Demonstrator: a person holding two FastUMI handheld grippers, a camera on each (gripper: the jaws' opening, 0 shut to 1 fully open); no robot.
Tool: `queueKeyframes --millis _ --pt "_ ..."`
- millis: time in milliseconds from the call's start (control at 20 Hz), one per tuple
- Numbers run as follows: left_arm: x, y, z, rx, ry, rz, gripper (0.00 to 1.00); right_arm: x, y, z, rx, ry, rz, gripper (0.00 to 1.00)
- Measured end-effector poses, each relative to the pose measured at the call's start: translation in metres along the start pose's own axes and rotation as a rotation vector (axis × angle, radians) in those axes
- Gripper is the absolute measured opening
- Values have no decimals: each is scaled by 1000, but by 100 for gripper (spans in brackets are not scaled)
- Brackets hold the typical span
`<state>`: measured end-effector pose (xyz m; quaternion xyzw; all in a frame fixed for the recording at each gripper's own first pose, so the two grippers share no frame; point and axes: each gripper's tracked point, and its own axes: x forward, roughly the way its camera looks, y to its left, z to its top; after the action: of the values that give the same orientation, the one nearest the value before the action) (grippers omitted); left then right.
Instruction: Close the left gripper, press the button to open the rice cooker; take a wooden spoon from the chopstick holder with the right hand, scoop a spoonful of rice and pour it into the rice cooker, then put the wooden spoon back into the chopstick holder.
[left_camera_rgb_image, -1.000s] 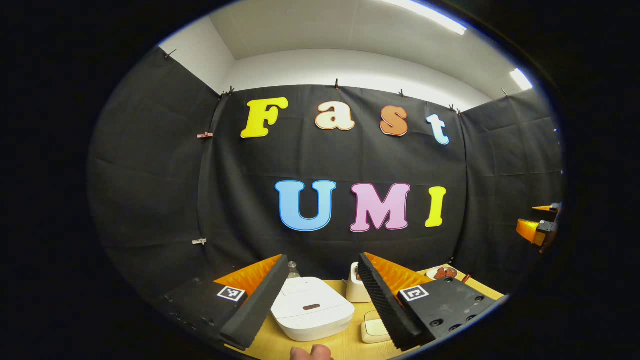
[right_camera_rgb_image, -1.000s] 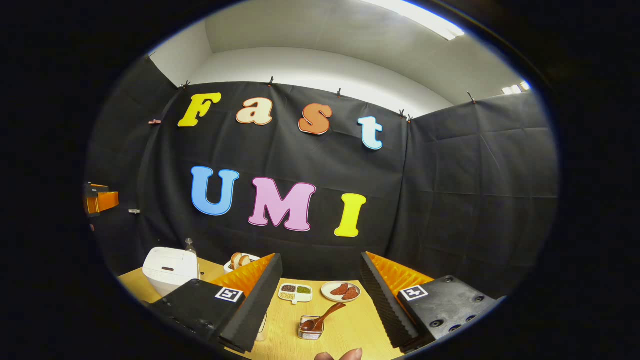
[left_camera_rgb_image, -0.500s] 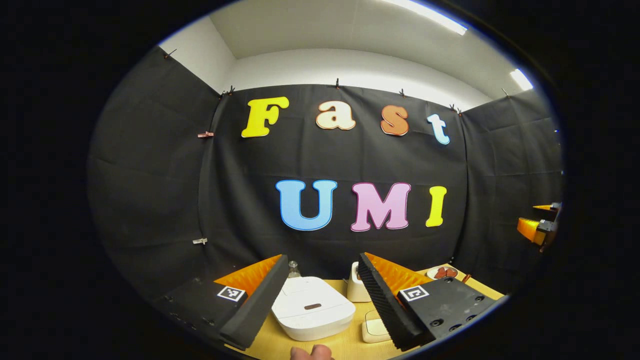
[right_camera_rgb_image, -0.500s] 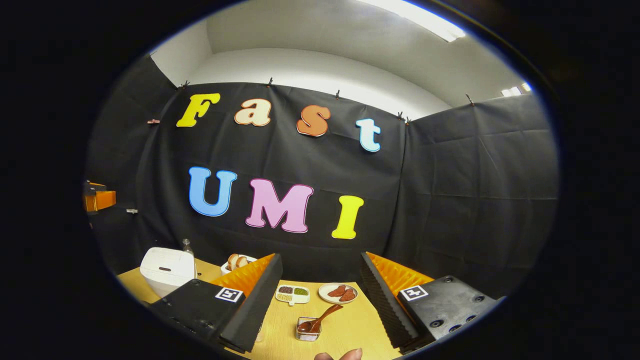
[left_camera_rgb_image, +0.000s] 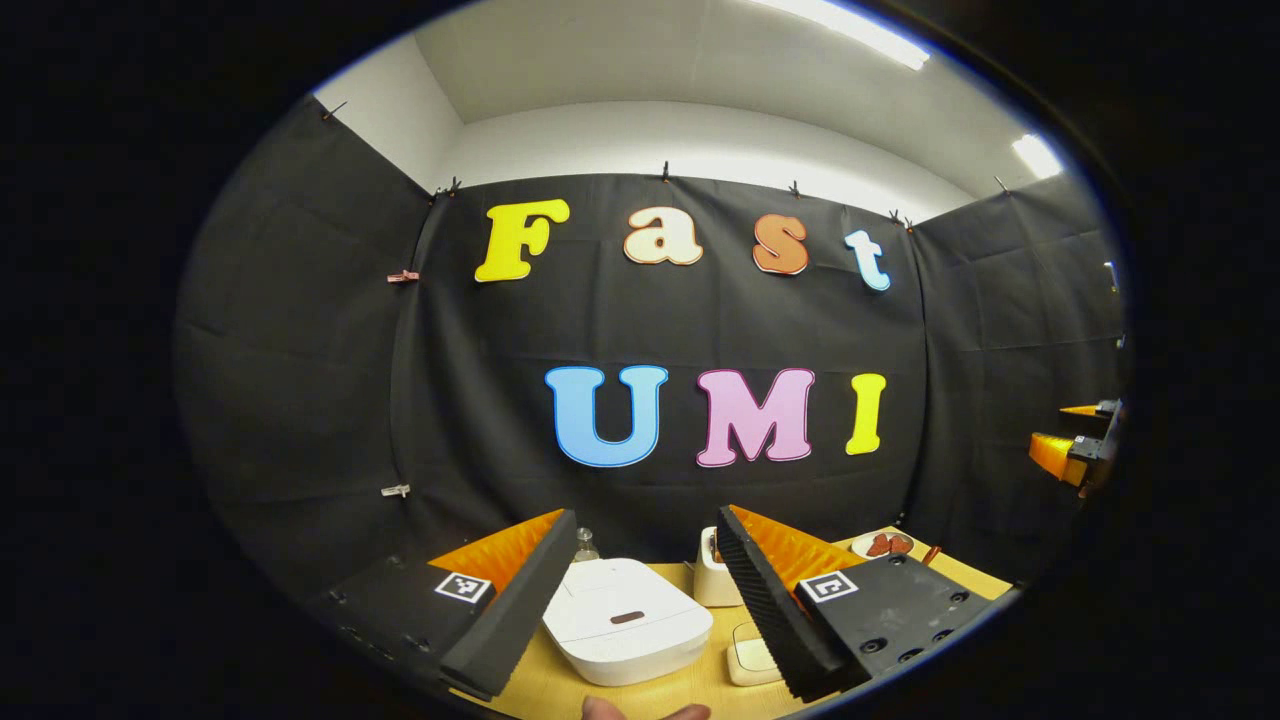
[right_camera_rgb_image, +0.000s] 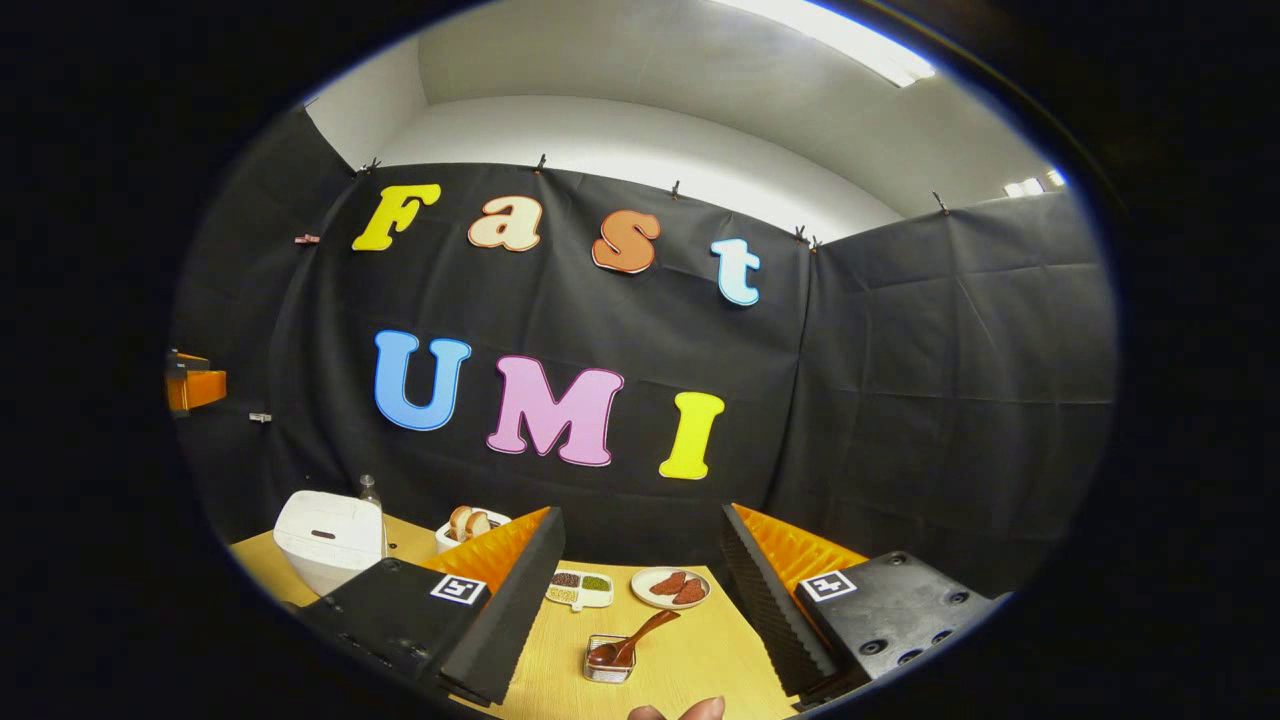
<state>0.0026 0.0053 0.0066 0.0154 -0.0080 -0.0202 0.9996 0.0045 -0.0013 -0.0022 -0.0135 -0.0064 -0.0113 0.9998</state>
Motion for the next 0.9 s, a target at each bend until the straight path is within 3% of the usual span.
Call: queueKeyframes --millis 50,200,250,300,350,400,500,900 --pt "1 -4 3 5 -9 -24 95 0 -1 1 -1 -4 -6 98" --pt "-1 -20 3 -5 -35 -122 61 -1 -2 0 1 -11 -16 98" --pt "-3 -25 2 -16 -39 -152 55 -2 -2 -1 -5 -15 -18 98" --pt "-2 -22 -3 -23 -40 -165 36 -3 -3 -3 -16 -15 -23 98" --pt "0 -22 -6 -22 -36 -173 27 -4 -5 -6 -27 -12 -27 98" --pt "5 -25 -12 -24 -25 -207 8 -5 -5 -9 -32 -7 -27 98" --pt "3 -38 -26 -14 17 -271 7 -10 -3 -15 -33 8 -22 96" --pt "49 -13 -88 57 210 -344 6 -23 -5 -31 -35 40 -32 98"
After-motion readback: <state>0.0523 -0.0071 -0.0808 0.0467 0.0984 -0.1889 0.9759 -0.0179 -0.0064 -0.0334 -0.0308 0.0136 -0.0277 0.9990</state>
